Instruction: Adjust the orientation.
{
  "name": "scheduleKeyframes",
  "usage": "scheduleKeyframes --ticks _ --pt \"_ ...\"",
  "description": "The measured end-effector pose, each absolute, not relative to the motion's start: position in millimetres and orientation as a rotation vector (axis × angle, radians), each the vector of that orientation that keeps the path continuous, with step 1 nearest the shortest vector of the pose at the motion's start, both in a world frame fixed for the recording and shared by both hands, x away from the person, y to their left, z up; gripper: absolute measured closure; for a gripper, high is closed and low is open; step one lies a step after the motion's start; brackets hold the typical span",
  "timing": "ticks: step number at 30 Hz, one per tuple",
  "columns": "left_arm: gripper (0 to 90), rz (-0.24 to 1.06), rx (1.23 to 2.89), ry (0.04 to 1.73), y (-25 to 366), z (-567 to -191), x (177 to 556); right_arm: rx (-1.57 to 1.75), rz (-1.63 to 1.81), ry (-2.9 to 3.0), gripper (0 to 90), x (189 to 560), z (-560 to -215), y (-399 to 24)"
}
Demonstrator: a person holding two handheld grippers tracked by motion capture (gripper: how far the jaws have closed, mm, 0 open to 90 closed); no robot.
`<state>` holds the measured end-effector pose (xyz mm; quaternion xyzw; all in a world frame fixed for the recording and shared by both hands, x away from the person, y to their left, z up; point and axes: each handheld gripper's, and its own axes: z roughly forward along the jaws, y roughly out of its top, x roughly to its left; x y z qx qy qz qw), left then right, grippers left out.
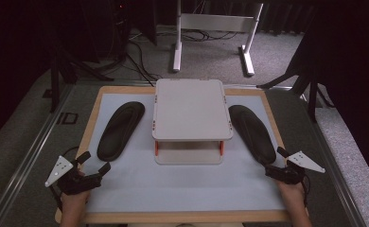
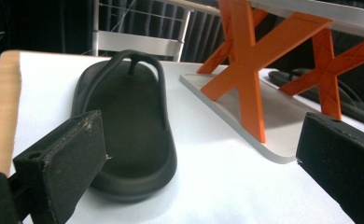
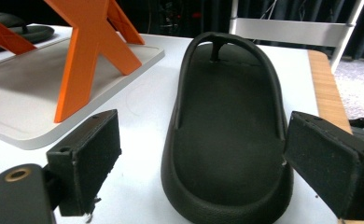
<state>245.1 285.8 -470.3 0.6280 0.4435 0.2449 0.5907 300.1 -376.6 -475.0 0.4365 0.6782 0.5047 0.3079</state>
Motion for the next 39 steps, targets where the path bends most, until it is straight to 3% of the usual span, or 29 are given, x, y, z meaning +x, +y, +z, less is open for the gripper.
scheduleKeyframes --ticks 14,39 --pt "2.1 0.526 1.673 0.995 275.1 -439.5 264.1 1.163 1.334 1.792 10.5 300.5 -475.3 -376.2" --pt "2.2 0.398 2.235 1.022 243.8 -394.6 315.8 1.159 1.337 1.813 10.5 301.5 -475.8 -375.2"
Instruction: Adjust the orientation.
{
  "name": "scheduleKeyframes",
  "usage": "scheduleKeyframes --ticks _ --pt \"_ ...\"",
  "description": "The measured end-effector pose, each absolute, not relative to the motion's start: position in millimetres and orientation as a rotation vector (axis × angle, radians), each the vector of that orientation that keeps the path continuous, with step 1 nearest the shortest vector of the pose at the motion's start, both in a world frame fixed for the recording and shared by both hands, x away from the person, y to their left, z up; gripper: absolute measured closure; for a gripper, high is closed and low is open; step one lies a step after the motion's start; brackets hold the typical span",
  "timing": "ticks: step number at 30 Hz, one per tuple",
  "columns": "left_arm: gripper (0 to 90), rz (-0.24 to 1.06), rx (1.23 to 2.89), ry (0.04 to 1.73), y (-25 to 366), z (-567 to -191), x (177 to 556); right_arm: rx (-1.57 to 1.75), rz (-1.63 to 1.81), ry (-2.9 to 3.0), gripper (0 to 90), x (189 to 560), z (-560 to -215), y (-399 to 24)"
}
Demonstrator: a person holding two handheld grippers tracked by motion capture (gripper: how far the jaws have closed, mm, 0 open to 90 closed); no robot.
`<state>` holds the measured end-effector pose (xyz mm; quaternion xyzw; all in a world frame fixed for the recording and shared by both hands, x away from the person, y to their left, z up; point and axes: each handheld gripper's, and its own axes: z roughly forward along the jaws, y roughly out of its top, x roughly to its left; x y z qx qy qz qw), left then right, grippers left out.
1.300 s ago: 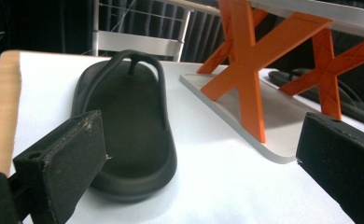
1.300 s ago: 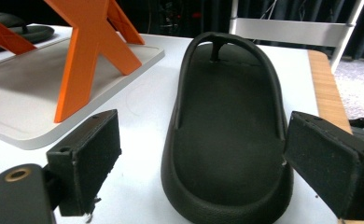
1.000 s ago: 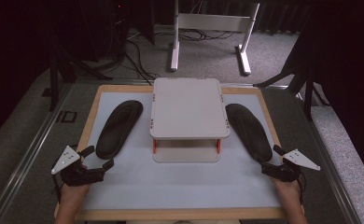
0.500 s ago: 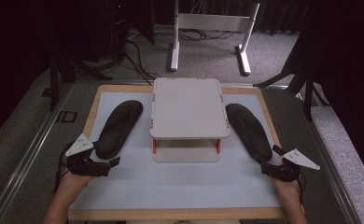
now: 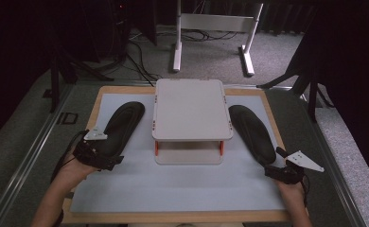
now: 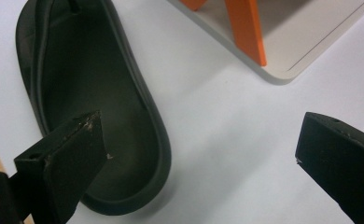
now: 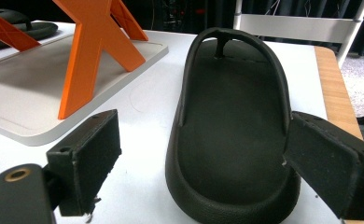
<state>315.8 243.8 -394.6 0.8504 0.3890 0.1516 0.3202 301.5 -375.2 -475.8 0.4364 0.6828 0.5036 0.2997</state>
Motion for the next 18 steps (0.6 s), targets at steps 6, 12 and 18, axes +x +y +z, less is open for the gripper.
scheduleKeyframes --ticks 6,12,18 --pt "2.2 0.369 2.344 1.019 237.5 -387.8 327.4 1.16 1.336 1.82 10.5 301.6 -475.9 -374.9" --pt "2.2 0.341 2.466 1.01 229.2 -383.1 339.2 1.162 1.336 1.827 10.6 301.9 -475.9 -375.1" --pt "2.2 0.299 2.562 1.018 221.1 -380.8 355.0 1.163 1.34 1.83 10.7 302.1 -476.0 -375.3"
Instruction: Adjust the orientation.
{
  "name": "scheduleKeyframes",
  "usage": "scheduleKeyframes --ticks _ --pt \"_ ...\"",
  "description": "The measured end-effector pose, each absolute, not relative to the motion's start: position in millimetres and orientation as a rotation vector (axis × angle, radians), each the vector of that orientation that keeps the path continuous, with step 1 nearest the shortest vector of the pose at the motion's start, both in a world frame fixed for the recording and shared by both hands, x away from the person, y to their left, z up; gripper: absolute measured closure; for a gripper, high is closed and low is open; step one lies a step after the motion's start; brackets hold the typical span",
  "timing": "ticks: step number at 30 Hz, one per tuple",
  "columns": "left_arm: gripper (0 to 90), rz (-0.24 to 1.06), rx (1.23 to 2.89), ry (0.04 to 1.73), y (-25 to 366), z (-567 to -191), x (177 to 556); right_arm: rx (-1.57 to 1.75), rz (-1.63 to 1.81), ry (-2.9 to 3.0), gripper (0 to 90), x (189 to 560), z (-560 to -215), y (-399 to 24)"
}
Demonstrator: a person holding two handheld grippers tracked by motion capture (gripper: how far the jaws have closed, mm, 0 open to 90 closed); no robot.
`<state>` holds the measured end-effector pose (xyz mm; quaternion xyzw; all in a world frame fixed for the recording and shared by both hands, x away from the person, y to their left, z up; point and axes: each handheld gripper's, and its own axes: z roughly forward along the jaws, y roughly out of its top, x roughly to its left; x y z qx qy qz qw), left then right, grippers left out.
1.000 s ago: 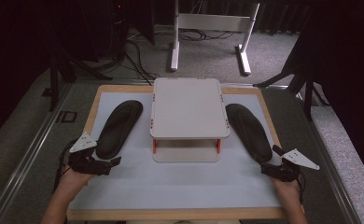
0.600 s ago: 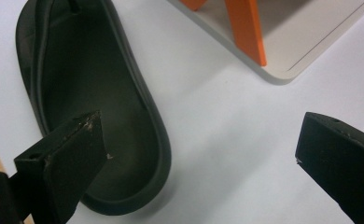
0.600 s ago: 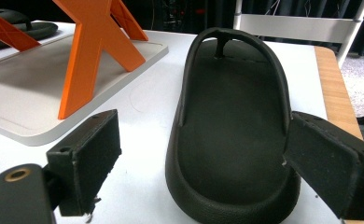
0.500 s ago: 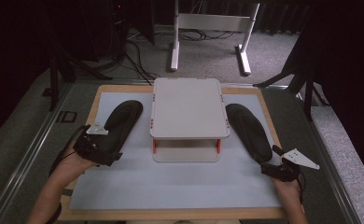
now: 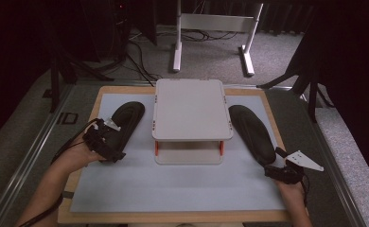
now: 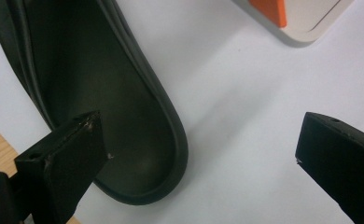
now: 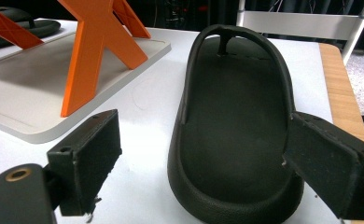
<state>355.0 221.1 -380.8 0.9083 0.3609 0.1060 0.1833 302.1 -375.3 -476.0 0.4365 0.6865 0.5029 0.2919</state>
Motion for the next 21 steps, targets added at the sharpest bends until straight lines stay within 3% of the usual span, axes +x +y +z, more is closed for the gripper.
scheduleKeyframes --ticks 10,21 --pt "2.2 0.243 2.71 1.039 205.4 -386.4 384.0 1.161 1.351 1.85 13.1 302.9 -476.1 -375.7" --pt "3.8 0.208 2.761 1.114 201.5 -396.9 413.4 1.156 1.351 1.852 13.1 302.5 -476.1 -375.5"
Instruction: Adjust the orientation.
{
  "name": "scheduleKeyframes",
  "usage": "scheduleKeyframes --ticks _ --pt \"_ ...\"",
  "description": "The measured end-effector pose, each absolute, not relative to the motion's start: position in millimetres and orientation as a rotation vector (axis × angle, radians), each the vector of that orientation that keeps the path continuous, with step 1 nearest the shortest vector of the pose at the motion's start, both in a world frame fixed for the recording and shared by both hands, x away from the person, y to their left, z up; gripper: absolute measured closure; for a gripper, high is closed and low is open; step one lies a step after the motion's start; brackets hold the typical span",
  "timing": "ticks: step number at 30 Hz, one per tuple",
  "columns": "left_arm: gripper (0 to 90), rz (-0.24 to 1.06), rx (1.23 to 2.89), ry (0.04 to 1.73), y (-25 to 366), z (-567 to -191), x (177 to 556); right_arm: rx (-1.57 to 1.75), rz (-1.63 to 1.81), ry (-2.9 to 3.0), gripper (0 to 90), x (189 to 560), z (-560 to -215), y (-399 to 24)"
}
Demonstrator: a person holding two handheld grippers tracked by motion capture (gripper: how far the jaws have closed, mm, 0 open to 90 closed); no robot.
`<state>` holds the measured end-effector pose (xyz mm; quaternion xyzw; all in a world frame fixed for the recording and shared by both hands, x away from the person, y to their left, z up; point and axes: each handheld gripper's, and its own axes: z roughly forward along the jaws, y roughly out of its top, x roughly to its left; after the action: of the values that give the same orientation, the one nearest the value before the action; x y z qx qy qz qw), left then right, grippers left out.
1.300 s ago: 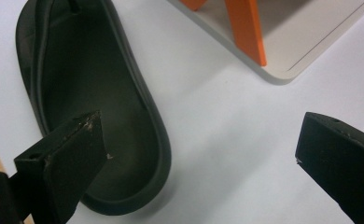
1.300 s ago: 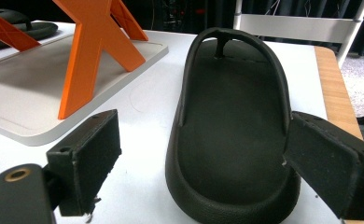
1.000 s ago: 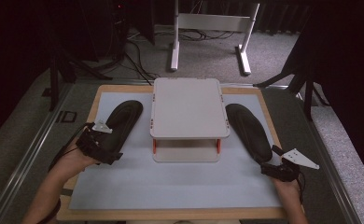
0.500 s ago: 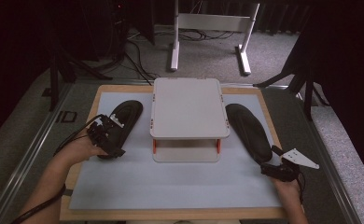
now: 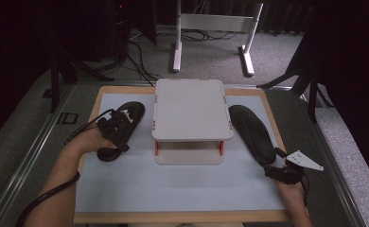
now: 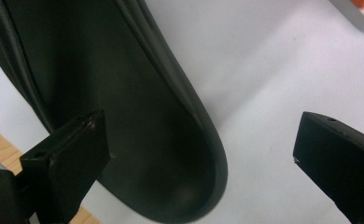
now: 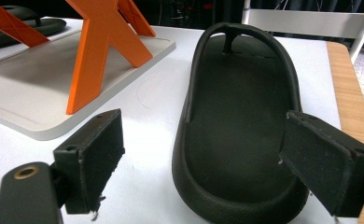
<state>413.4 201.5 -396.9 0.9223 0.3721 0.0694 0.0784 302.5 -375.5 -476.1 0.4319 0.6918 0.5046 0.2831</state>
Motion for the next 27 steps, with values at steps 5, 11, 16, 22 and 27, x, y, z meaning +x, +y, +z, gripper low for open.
scheduleKeyframes --ticks 5,11,16,22,27 --pt "8.4 0.226 2.763 1.127 200.8 -401.2 420.4 1.154 1.353 1.855 13.1 302.4 -476.1 -375.4" --pt "18.8 0.249 2.744 1.146 198.6 -404.3 429.1 1.152 1.353 1.855 13.2 302.3 -476.1 -375.6" --pt "36.5 0.263 2.749 1.157 197.0 -408.7 436.6 1.153 1.353 1.856 13.2 302.3 -476.1 -375.6" --pt "51.6 0.254 2.732 1.186 194.8 -412.8 441.9 1.153 1.357 1.857 13.2 302.5 -476.2 -375.7" --pt "59.1 0.256 2.743 1.215 189.6 -414.1 446.0 1.153 1.357 1.857 13.2 302.5 -476.2 -375.7"
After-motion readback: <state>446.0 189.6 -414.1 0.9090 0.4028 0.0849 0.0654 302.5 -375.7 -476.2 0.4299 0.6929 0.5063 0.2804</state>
